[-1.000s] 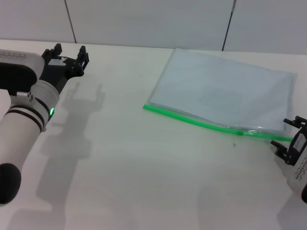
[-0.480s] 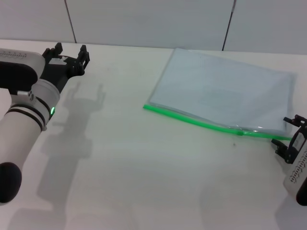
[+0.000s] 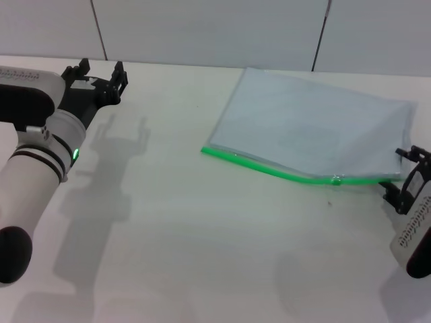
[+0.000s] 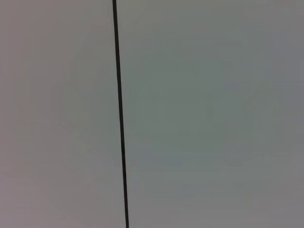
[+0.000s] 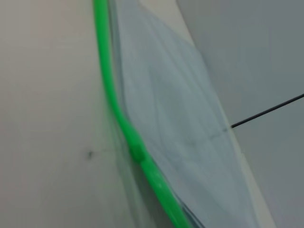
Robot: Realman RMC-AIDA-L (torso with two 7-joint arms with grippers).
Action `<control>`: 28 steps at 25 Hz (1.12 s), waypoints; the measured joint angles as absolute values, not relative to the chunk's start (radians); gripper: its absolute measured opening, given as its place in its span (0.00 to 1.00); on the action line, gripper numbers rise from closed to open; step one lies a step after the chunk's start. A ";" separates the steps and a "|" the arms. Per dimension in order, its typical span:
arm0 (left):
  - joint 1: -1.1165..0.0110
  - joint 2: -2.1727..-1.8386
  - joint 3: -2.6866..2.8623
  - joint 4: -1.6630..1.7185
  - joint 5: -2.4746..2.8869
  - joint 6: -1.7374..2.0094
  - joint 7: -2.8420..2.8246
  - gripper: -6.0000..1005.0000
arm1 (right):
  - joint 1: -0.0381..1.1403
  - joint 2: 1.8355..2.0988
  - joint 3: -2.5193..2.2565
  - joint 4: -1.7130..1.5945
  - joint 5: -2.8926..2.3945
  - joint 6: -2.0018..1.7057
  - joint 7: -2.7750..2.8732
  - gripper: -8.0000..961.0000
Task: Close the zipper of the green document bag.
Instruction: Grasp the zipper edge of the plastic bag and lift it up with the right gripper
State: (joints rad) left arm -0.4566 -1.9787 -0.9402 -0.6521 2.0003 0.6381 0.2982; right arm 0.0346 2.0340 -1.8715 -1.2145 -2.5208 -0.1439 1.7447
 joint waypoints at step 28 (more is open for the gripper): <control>-0.481 -1.991 -0.931 -0.648 2.003 0.624 0.300 0.65 | 0.165 2.035 -1.886 -1.061 -2.512 -0.029 1.770 0.62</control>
